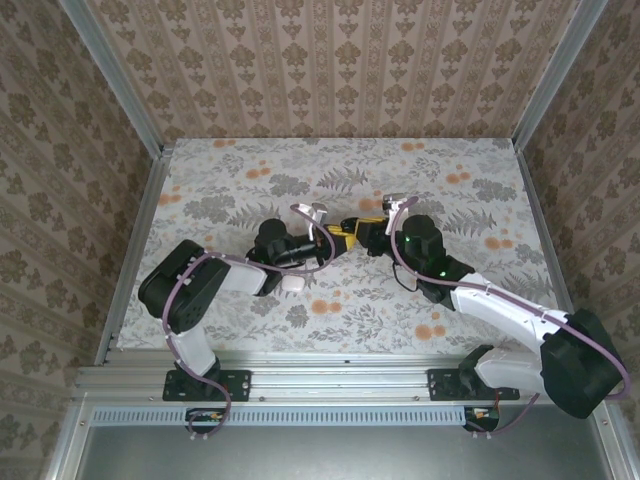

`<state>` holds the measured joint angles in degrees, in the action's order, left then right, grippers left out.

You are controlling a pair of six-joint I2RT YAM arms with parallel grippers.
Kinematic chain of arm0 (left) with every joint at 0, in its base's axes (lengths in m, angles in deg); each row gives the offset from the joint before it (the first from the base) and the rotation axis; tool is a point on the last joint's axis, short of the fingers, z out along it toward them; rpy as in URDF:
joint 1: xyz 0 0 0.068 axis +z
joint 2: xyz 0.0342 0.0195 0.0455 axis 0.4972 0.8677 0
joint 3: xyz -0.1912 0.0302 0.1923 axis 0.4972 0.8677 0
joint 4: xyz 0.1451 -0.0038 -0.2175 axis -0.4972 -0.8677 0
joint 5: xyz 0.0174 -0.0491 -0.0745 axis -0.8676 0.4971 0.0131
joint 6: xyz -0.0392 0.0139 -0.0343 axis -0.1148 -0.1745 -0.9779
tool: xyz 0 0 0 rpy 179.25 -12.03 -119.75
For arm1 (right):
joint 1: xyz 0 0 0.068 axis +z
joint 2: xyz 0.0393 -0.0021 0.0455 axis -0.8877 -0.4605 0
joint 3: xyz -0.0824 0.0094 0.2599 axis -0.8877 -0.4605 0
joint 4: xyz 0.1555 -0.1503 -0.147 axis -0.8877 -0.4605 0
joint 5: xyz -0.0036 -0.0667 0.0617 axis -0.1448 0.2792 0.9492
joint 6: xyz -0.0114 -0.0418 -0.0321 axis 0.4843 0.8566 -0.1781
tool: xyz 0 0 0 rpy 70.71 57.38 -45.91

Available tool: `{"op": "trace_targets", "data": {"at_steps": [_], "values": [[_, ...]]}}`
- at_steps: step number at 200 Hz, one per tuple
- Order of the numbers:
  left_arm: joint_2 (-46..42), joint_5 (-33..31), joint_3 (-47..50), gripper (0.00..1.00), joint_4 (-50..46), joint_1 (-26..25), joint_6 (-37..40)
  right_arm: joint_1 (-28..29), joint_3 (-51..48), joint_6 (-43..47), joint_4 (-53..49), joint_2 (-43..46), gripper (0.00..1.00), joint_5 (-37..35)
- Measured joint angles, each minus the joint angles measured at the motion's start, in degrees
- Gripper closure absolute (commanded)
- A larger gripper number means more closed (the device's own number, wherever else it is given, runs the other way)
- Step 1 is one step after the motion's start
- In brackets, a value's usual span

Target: Insert wireless bluetooth earbuds into charging case

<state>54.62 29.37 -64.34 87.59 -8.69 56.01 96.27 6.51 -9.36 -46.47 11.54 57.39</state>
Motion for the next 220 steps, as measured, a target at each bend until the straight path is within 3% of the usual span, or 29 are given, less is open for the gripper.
{"op": "trace_targets", "data": {"at_steps": [54, 152, 220], "values": [[0.00, -0.07, 0.11, 0.94, 0.22, 0.02, 0.96, -0.17, -0.04, 0.02, -1.88, 0.76, 0.78, -0.17], [0.00, -1.64, 8.22, 0.94, 0.04, 0.35, 10.27, -5.99, -0.13, 0.68, -23.76, 3.30, 0.78, 5.84], [-0.28, -2.64, 9.66, 0.94, -0.94, 0.35, 15.21, -10.23, -3.78, 0.35, -33.24, 1.55, 0.79, 7.58]]}}
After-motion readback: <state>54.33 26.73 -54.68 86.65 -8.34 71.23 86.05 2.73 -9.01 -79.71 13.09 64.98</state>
